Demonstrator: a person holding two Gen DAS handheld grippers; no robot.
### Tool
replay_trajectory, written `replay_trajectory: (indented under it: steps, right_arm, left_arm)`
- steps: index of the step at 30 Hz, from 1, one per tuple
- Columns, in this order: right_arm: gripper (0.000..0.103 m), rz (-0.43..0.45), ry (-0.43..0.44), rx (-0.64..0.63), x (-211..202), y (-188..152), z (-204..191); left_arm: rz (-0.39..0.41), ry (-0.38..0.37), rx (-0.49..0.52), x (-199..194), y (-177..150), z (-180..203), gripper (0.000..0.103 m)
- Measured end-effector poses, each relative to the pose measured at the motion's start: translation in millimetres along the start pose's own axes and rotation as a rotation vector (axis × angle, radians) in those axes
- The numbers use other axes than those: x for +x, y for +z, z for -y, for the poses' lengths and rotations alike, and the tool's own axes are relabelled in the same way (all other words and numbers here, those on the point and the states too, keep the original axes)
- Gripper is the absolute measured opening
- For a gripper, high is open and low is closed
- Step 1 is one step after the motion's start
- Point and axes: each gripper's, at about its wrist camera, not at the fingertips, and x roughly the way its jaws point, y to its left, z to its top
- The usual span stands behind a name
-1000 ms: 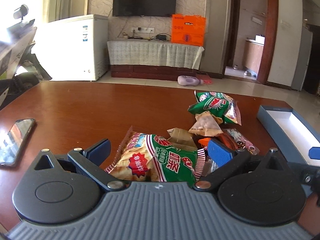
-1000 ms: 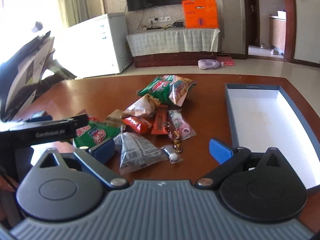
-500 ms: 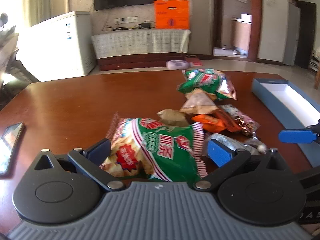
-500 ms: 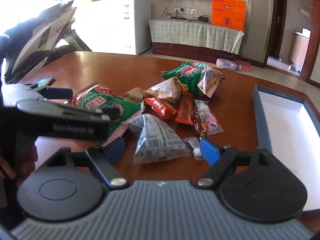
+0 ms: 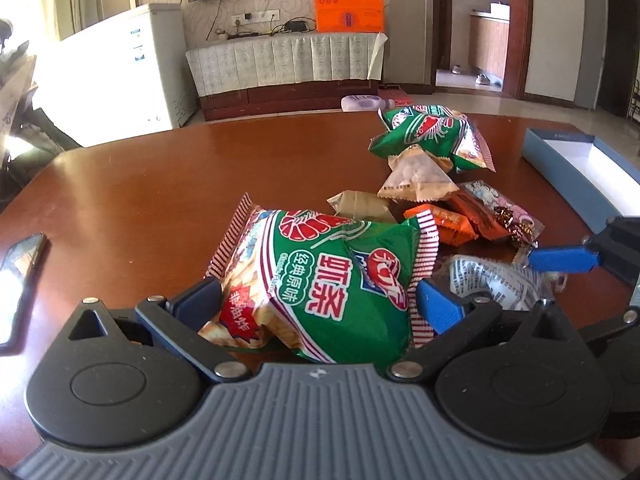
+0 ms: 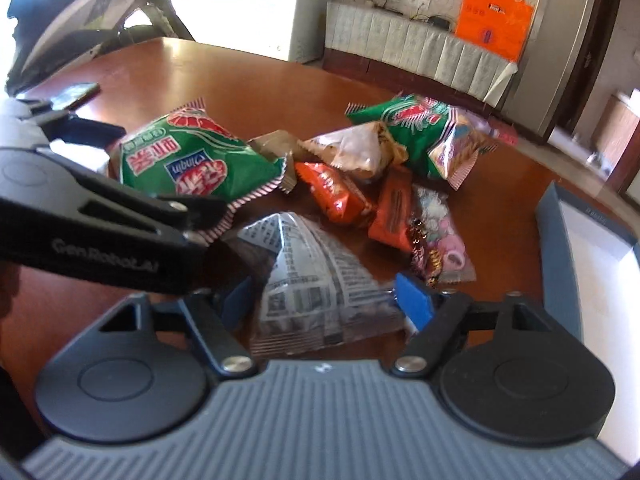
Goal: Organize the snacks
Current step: 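Grasp the green shrimp-chip bag with left gripper while right grasps clear wrapper bag, then carry both bags into the tray and open both grippers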
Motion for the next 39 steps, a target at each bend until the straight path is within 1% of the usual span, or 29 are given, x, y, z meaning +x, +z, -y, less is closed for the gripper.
replay_trajectory:
  steps: [3,8,11,13,16,19,21,23,27,30,34,39]
  right_arm:
    - [0.070,-0.005,0.010,-0.006,1,1,0]
    - [0.067,-0.019,0.019,-0.011,1,2,2]
    - [0.065,-0.038,0.017,-0.013,0,3,3]
    - [0.063,-0.061,0.040,-0.021,-2,4,4]
    - [0.062,-0.092,0.068,-0.073,-4,6,3]
    - [0.060,-0.095,0.068,-0.103,-7,6,3]
    - [0.060,-0.082,0.071,-0.042,-8,3,10]
    - [0.059,-0.073,0.070,-0.016,-8,3,11]
    - [0.058,-0.039,0.069,-0.011,-17,5,12]
    - [0.057,-0.012,0.070,0.009,-26,6,17]
    - [0.056,0.005,0.062,0.015,-33,7,22]
    - [0.055,0.031,0.058,0.035,-45,7,28]
  left_arm:
    - [-0.005,-0.013,-0.038,3,2,-3,0.103]
    - [-0.007,-0.030,-0.033,2,1,-2,0.103]
    - [-0.003,-0.047,-0.027,0,2,-3,0.093]
    - [-0.003,-0.056,-0.028,-1,2,-2,0.086]
    - [-0.001,-0.066,-0.039,-2,4,-1,0.079]
    - [0.009,-0.077,-0.055,-4,4,-2,0.074]
    - [0.016,-0.088,-0.051,-4,5,-2,0.073]
    - [0.018,-0.085,-0.045,-4,5,-1,0.072]
    - [0.026,-0.069,-0.055,-6,5,-4,0.072]
    - [0.038,-0.052,-0.044,-8,5,-4,0.072]
    - [0.047,-0.031,-0.057,-12,7,-6,0.072]
    - [0.068,-0.011,-0.051,-20,8,0,0.072]
